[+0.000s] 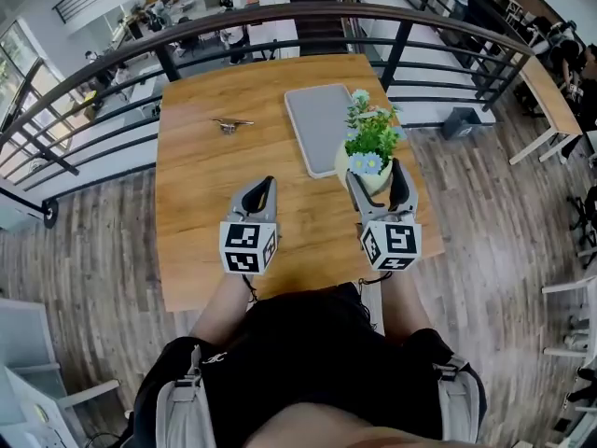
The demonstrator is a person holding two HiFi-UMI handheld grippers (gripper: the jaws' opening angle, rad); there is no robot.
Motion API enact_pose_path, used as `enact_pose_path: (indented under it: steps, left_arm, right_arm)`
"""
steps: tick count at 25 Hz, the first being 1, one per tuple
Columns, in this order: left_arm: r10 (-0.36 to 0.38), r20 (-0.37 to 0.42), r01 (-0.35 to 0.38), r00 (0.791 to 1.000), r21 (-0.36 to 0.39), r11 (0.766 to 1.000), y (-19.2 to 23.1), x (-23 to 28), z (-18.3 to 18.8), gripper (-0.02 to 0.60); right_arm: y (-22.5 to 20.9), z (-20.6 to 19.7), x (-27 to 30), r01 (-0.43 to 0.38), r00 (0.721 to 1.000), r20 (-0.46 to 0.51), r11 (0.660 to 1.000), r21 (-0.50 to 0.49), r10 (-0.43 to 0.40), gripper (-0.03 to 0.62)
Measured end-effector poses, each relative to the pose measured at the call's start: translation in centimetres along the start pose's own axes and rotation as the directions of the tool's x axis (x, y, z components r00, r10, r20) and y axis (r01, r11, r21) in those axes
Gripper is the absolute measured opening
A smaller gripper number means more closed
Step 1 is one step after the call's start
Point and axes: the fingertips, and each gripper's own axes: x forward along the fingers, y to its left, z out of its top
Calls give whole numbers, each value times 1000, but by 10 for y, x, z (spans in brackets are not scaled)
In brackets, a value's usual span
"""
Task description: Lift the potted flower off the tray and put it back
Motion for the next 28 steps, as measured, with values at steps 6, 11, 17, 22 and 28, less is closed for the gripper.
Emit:
enact_pose_path:
  steps: [6,11,17,22,28]
  left_arm:
    - [-23,-5,23,1000,10,1000,-10,3,-3,12]
    - [-5,-12,5,1000,6,1000,-4,1,-5,12]
    - [44,-13,-44,999,-3,999,11,-6,-4,12]
    - [90,-18,-90,996,-14,996,28,-14,-8,12]
    - [143,-30,-143,989,-22,989,42,-25,-11,12]
  right_arm:
    - [-7,-7,-4,23,1000,-11,1000,-4,-23,397]
    - [-8,-10,8,16,1000,-14,1000,-4,-16,397]
    - [-7,-11,35,-8,1000,-17,1000,-9,8,396]
    - [-1,-16,64,-36,999,-16,999,-5,36,396]
    - [11,-29,98,-79,997,-27,997,7,79,394]
